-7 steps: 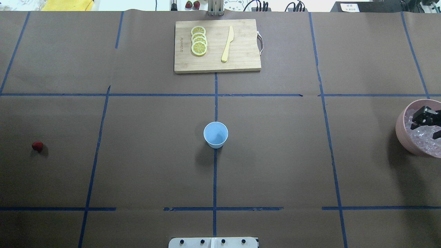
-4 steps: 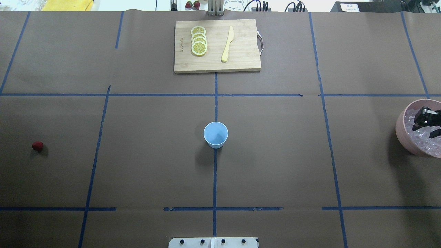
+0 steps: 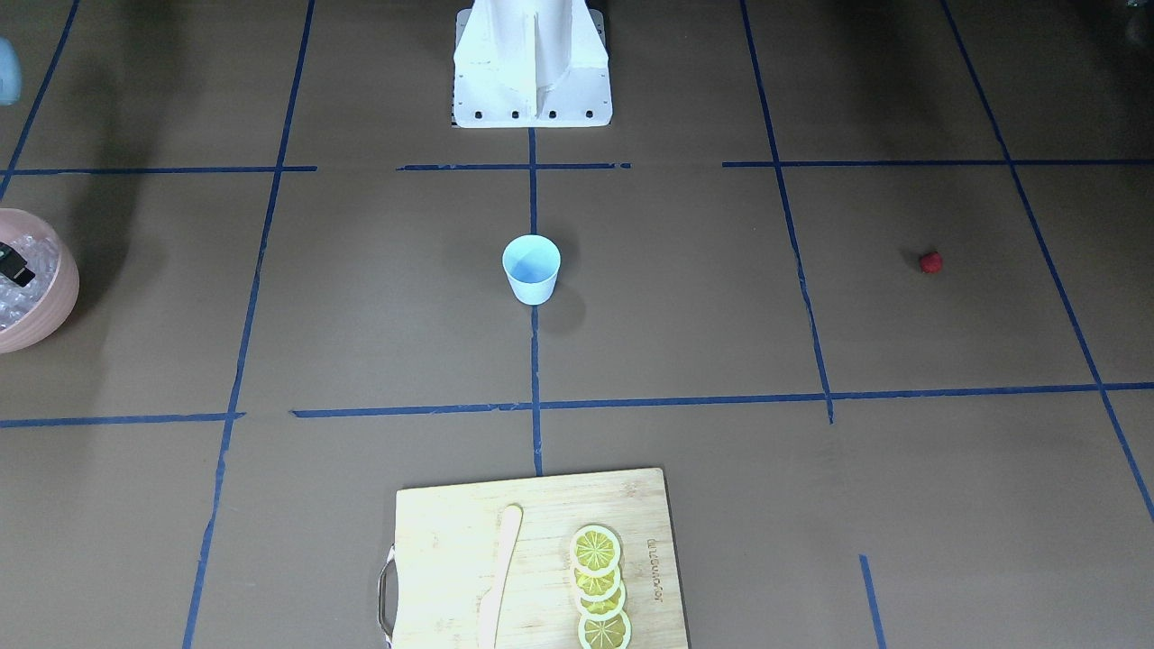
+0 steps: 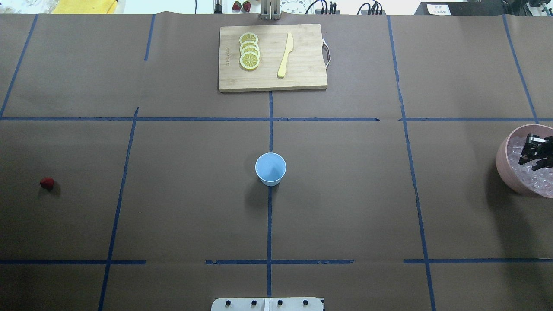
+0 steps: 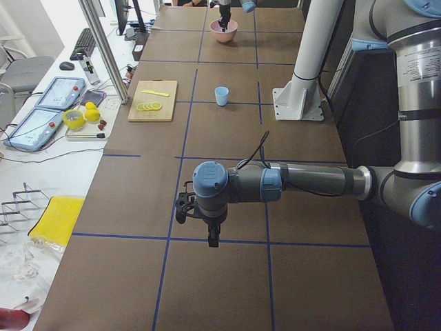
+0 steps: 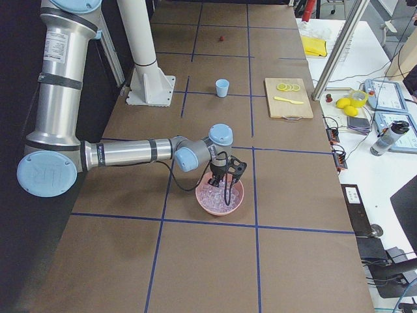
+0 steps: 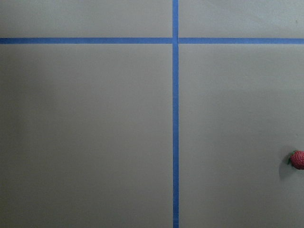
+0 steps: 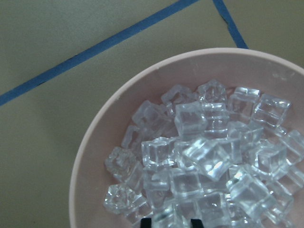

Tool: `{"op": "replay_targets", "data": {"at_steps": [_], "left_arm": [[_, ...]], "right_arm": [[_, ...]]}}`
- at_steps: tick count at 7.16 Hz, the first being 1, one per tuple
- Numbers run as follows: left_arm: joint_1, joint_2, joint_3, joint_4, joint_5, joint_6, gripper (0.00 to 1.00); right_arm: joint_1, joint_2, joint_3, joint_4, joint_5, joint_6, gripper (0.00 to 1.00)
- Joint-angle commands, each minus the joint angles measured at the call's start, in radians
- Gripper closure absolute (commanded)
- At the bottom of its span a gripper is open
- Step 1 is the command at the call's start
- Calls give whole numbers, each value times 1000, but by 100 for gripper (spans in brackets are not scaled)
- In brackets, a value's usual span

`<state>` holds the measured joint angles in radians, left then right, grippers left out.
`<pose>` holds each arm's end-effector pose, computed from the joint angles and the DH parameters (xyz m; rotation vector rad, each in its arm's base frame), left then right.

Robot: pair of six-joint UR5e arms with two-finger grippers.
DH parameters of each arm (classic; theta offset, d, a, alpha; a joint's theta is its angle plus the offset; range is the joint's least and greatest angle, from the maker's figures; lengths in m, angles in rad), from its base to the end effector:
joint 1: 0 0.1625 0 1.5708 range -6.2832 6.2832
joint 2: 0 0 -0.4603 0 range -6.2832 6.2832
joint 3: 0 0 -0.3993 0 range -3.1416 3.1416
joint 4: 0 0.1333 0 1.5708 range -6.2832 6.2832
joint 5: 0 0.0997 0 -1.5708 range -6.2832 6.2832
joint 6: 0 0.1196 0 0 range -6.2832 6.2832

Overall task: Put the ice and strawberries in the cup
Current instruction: 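Lower the right gripper into the pink bowl and grasp an ice cube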

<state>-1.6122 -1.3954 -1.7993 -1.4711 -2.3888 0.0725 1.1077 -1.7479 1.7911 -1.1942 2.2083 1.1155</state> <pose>-0.0631 -0.4119 0.6809 0.0027 0.8190 0.0103 -0.1446 -0.4286 0.6455 -0.1618 -0.7372 0.4878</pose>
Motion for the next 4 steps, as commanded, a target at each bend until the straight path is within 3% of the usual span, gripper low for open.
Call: {"op": "replay_targets", "data": {"at_steps": [1, 4], "left_arm": [[0, 1, -2, 0, -1, 0, 0], [0, 1, -8, 0, -1, 0, 0]], "right_arm": [[3, -13, 57, 12, -4, 3, 97], [-2, -53, 239, 1, 5, 86, 97]]}}
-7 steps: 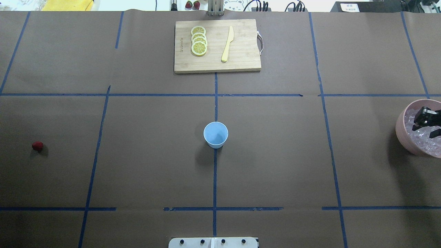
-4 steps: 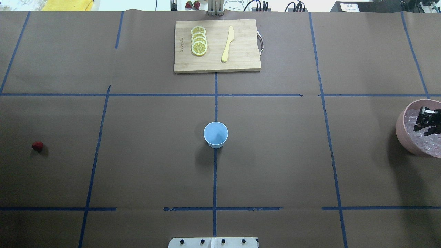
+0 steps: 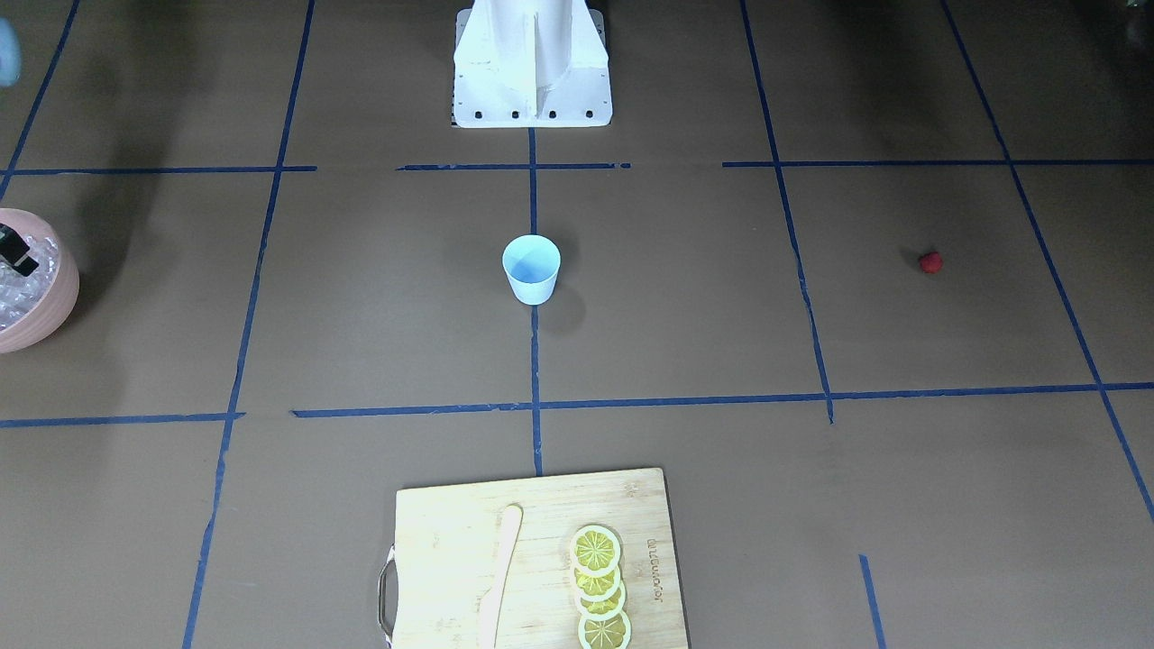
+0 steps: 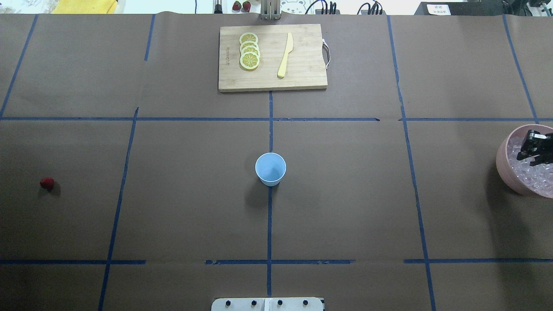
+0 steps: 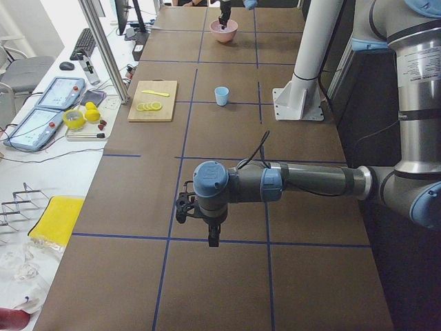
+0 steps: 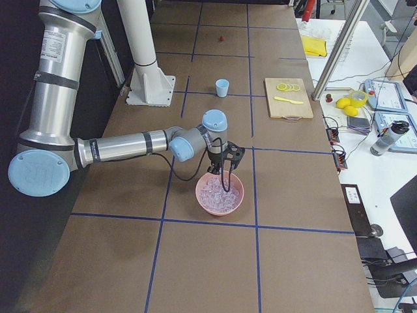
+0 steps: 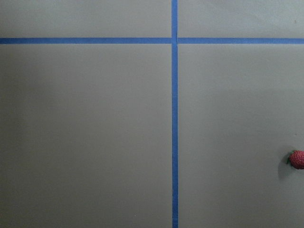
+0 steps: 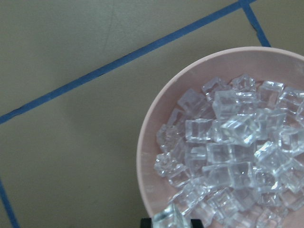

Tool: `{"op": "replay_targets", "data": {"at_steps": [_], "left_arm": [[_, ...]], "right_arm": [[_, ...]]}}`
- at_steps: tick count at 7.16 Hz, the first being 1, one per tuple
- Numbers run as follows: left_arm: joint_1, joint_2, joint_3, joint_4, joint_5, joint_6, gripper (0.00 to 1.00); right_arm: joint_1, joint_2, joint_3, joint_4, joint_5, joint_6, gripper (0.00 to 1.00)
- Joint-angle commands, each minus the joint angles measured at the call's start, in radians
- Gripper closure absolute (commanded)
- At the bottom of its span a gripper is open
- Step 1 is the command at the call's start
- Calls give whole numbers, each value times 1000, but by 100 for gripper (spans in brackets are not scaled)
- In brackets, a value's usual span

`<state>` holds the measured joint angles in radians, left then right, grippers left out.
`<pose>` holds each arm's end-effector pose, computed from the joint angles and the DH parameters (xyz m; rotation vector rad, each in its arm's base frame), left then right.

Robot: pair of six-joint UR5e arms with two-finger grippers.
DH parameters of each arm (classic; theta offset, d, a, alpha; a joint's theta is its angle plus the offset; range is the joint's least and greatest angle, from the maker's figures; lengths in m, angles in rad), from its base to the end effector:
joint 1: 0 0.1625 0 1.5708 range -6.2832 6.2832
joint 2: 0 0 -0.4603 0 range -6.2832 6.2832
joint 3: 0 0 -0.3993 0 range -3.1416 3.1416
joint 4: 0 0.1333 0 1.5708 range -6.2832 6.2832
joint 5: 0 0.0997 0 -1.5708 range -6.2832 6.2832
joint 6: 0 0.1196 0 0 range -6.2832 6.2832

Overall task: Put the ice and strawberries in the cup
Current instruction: 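Lift the ice cube and carry it over the light-blue cup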

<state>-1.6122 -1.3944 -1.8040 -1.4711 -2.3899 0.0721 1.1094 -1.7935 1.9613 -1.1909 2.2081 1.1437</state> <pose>-0.0630 -0.4117 0.6789 0.0060 0.8199 0.0114 -0.1345 -0.4102 0.5749 -0.0798 -0.8188 0.4694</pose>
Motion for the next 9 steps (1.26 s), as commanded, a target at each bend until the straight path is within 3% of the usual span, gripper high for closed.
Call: {"op": "replay_targets", "data": {"at_steps": [1, 4, 5, 6, 7, 8, 9], "left_arm": [[0, 0, -3, 0, 0, 1, 0], [0, 0, -3, -3, 0, 1, 0], [0, 2, -3, -3, -2, 1, 0], [2, 3, -3, -3, -2, 3, 0], [2, 3, -6, -3, -2, 5, 0], [2, 3, -11, -3, -2, 5, 0], [2, 3, -11, -3, -2, 5, 0]], "right_arm": [[-88, 8, 126, -3, -5, 165, 97], [-334, 253, 159, -9, -57, 561, 96], [-430, 370, 154, -65, -115, 650, 96], [-509, 548, 131, -223, -158, 716, 96], [-570, 739, 67, -400, -244, 743, 96], [-613, 823, -2, -412, -310, 786, 96], [-621, 895, -97, -368, -320, 824, 95]]}}
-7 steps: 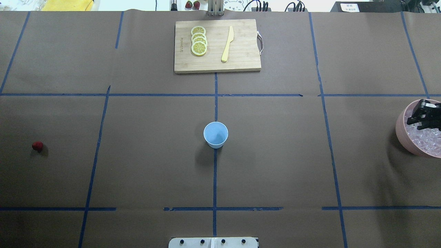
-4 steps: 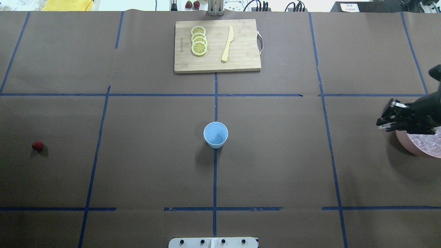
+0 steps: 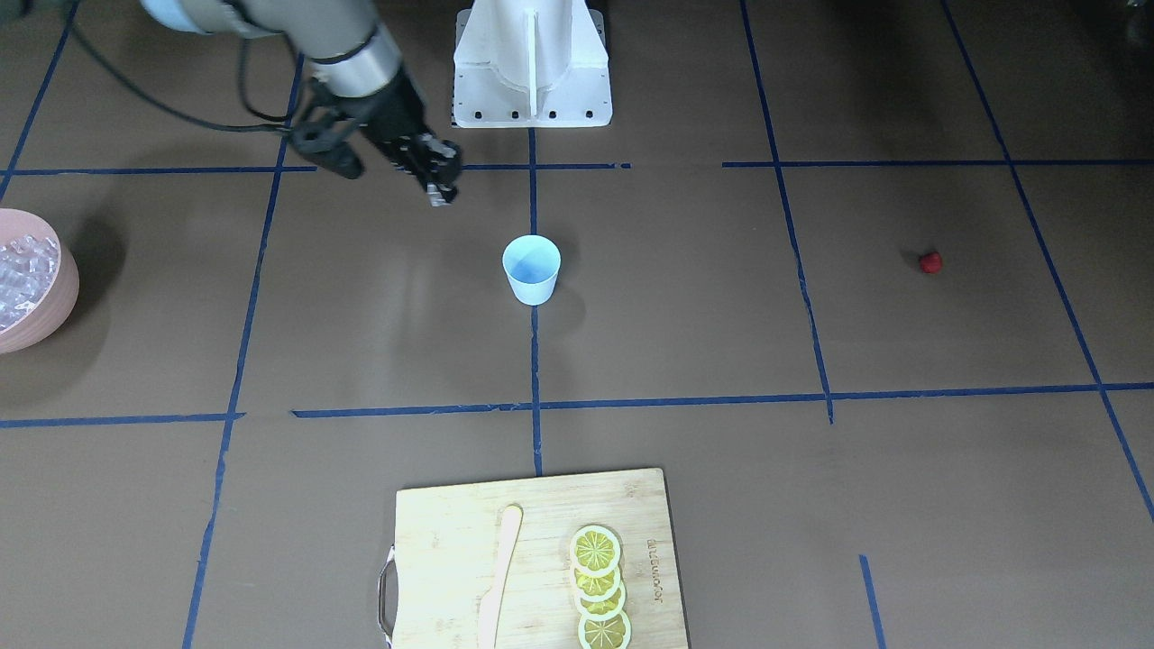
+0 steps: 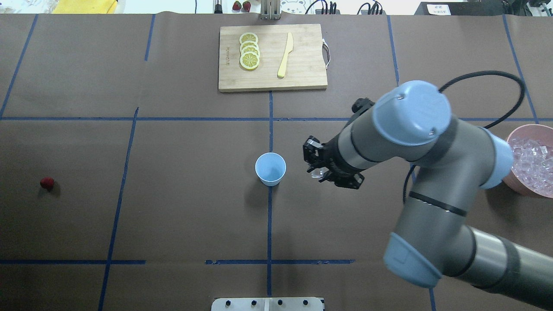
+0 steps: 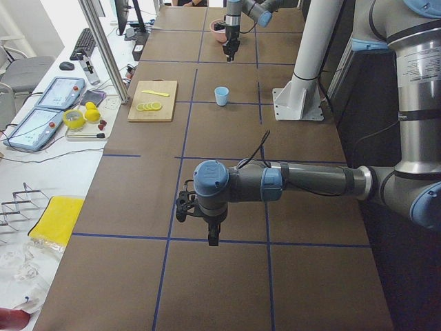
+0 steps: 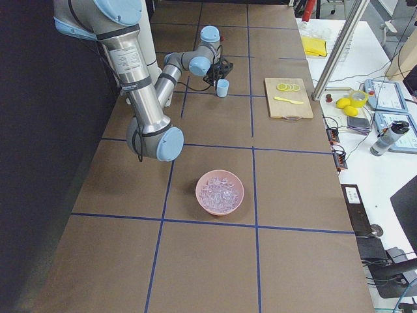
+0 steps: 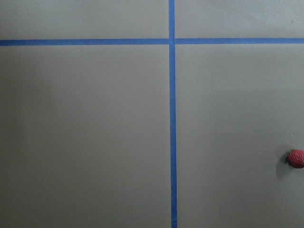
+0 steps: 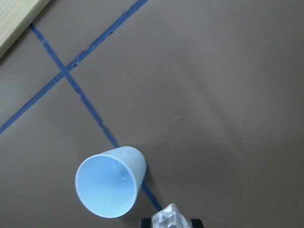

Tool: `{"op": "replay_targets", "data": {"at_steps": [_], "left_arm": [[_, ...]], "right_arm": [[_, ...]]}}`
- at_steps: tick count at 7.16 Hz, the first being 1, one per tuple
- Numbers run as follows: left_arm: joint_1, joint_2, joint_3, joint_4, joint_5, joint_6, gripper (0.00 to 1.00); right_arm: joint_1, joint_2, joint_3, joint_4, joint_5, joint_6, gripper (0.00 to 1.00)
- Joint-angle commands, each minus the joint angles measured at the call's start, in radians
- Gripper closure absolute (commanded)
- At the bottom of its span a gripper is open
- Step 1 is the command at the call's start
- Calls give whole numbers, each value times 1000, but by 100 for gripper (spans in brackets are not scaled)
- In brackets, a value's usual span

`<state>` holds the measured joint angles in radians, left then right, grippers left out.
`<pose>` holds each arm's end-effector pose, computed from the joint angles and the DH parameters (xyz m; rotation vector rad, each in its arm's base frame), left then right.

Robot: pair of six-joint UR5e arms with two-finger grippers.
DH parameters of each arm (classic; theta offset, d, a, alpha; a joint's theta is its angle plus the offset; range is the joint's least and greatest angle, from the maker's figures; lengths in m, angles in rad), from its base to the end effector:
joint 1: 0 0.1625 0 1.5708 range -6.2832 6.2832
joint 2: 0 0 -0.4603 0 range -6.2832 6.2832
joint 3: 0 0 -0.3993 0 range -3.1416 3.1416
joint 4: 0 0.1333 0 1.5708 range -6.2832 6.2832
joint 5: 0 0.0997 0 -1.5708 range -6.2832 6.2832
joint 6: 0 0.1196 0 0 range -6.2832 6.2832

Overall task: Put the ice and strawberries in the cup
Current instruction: 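Lift the ice cube and carry it over the light-blue cup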

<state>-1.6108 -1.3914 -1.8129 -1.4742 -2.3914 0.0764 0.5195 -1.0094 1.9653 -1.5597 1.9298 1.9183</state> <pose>-0.0623 -0.4111 0.6753 0.0158 0.8210 0.0204 -0.4965 -0.3891 0.2075 -0.2512 -0.9973 0.6176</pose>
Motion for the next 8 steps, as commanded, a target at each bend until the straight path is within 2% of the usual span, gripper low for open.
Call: {"op": "replay_targets", "data": {"at_steps": [1, 3, 7, 8], "left_arm": [[0, 2, -3, 0, 0, 0, 0], [0, 5, -5, 0, 0, 0, 0], [0, 8, -8, 0, 0, 0, 0], [0, 8, -8, 0, 0, 0, 0]], "right_arm": [[-32, 170, -194, 26, -58, 60, 95], [-32, 256, -363, 91, -95, 73, 95], [-36, 229, -361, 89, -95, 74, 87], [-36, 227, -362, 89, -95, 74, 71]]}}
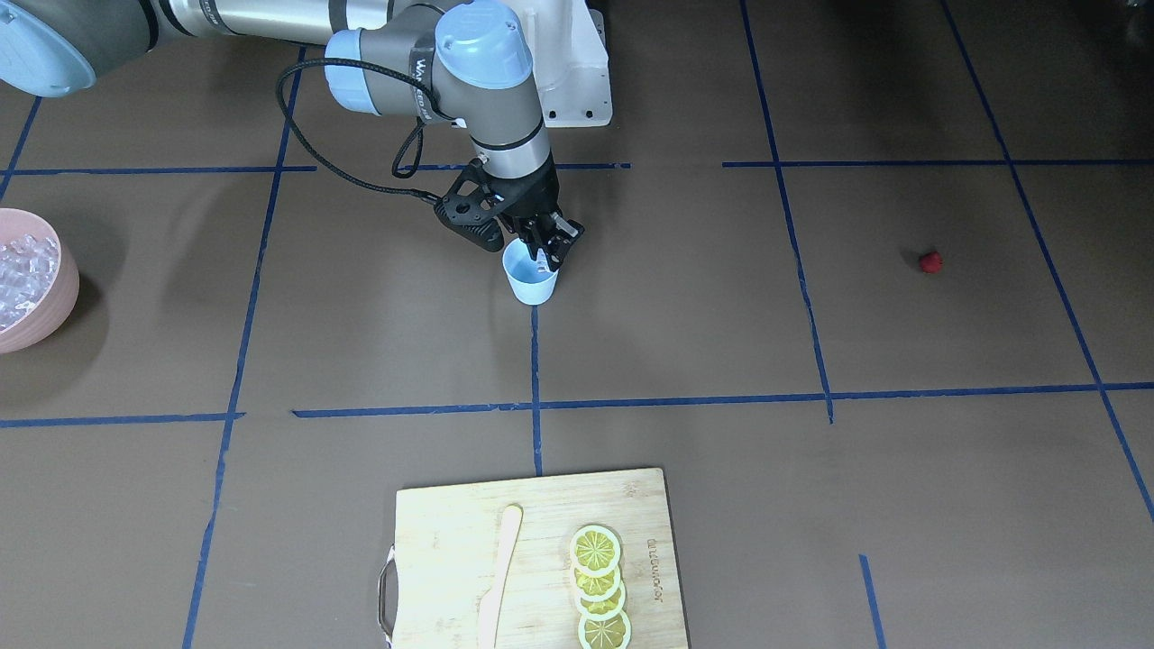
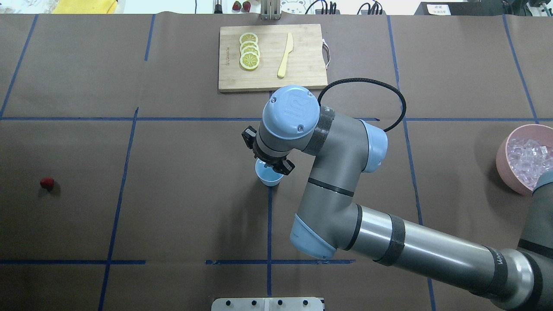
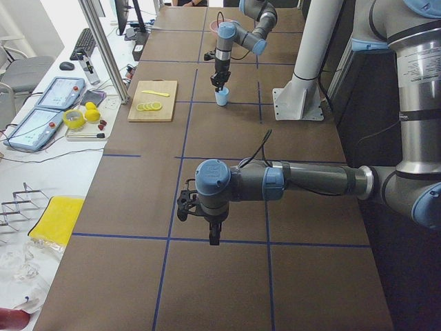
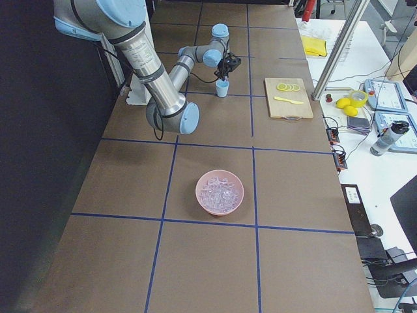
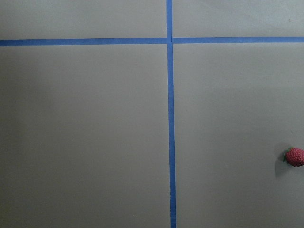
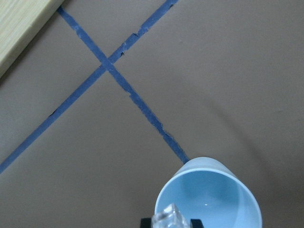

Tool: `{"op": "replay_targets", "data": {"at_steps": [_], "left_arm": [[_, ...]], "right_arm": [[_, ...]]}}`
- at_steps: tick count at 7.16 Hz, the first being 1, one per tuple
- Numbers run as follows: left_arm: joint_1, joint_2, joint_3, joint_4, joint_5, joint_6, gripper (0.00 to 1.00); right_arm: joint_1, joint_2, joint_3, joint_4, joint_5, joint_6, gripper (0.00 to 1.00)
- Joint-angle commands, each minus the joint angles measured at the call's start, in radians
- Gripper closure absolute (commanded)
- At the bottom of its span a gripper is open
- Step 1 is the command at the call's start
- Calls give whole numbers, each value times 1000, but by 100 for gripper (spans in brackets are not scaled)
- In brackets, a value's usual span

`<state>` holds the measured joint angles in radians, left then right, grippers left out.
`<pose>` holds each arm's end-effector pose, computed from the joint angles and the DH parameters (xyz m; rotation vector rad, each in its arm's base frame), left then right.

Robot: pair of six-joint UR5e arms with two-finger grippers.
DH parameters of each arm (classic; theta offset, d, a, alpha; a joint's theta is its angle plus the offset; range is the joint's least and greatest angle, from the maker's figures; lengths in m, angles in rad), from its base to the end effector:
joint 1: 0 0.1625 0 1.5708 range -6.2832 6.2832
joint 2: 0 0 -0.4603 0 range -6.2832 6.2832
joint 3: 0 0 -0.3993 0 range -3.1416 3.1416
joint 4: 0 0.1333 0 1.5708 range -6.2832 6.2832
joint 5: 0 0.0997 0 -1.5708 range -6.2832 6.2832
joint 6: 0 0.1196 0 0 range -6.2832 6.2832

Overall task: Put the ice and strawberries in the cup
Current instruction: 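Open the right gripper to drop the ice cube into the cup, then move the right gripper back over the pink ice bowl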

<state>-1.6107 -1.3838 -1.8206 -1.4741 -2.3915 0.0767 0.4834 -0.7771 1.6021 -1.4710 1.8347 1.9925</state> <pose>-0.0621 -0.4077 0.6746 0.0159 0.8211 0.0208 -0.6178 -0.4396 0.1819 -0.2213 -0.9477 0.7127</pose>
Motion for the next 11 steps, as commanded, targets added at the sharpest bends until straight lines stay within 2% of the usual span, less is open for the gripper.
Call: {"op": "replay_targets", "data": {"at_steps": [1, 3, 5, 6, 7, 8, 9, 11], "left_arm": [[0, 0, 0, 2, 0, -2, 0], [0, 0, 0, 0, 0, -2, 0], [0, 0, -2, 0, 0, -2, 0], [0, 0, -3, 0, 0, -2, 0], [0, 0, -8, 0, 0, -2, 0], [0, 0, -8, 0, 0, -2, 0], [0, 2, -8, 0, 0, -3, 0], [0, 2, -16, 0, 0, -2, 0]], "right_arm": [[0, -14, 2, -3, 0, 0, 42], [0, -16, 4, -3, 0, -1, 31], [4, -21, 42, -8, 8, -4, 30], [23, -83, 147, -35, 18, -11, 25], [77, -181, 283, -82, 70, -35, 22], [157, -268, 374, -101, 159, -125, 22], [232, -345, 418, -103, 229, -240, 22], [352, -544, 488, -103, 294, -541, 22]]}}
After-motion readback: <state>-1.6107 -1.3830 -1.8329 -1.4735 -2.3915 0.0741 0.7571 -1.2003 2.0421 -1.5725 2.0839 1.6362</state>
